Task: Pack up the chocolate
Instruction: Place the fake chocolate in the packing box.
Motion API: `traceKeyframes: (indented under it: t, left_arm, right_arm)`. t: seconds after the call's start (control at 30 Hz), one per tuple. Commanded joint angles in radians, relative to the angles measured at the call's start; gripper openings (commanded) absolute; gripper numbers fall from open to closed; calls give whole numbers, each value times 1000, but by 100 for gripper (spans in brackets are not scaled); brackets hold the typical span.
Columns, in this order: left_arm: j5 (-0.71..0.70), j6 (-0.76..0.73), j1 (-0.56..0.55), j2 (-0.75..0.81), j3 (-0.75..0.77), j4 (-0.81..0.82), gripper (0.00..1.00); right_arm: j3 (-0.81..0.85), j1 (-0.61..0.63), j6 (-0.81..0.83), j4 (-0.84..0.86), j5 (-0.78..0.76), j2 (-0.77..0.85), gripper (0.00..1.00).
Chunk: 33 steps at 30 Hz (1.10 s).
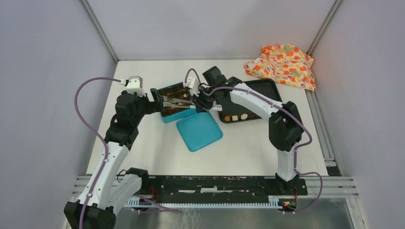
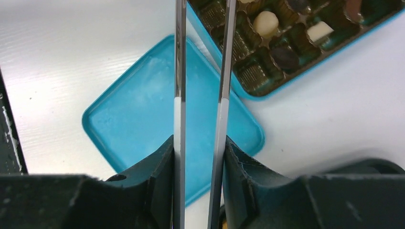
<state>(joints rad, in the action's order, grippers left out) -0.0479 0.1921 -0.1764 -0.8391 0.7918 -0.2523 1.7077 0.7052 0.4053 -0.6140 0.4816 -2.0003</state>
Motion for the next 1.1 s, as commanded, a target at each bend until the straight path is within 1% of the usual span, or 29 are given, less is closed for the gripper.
traceKeyframes:
  t: [0.0, 0.23, 0.33, 0.5, 0.6, 0.67, 0.73, 0.83, 0.9, 0.97, 1.0, 1.07]
  left_arm:
    - [-11, -55, -3, 10, 9, 21, 100]
    - [-11, -51, -3, -9, 0, 31, 100]
    - [-12, -30, -3, -54, 5, 31, 100]
    - [-67, 30, -1, -138, 30, 14, 100]
    - [-54, 94, 2, -216, 60, -6, 100]
    - [-14, 143, 7, -310, 94, -31, 99]
    - [-3, 184, 9, -426, 163, -101, 97]
    - [-8, 192, 18, -589, 273, -189, 85]
    - [-14, 189, 34, -658, 308, -197, 73]
    - [-56, 183, 51, -721, 340, -204, 62]
    - [-75, 180, 61, -745, 356, -209, 58]
    - [-99, 173, 80, -788, 384, -216, 58]
  right_arm:
    - [-87, -64, 15, 71, 57, 187, 40]
    - [-363, -229, 3, 160, 154, 411, 40]
    - [-479, -313, -6, 210, 200, 505, 40]
    - [-667, -394, -45, 316, 267, 630, 41]
    - [-719, -423, -61, 346, 305, 666, 41]
    - [-737, -433, -65, 356, 318, 684, 40]
    - [-750, -435, -70, 370, 327, 697, 41]
    - [-756, -436, -74, 373, 344, 704, 40]
    - [-758, -435, -73, 370, 352, 708, 40]
    - [-758, -435, -68, 366, 354, 714, 41]
    - [-759, -435, -67, 366, 354, 719, 41]
    - [-761, -435, -66, 368, 356, 727, 40]
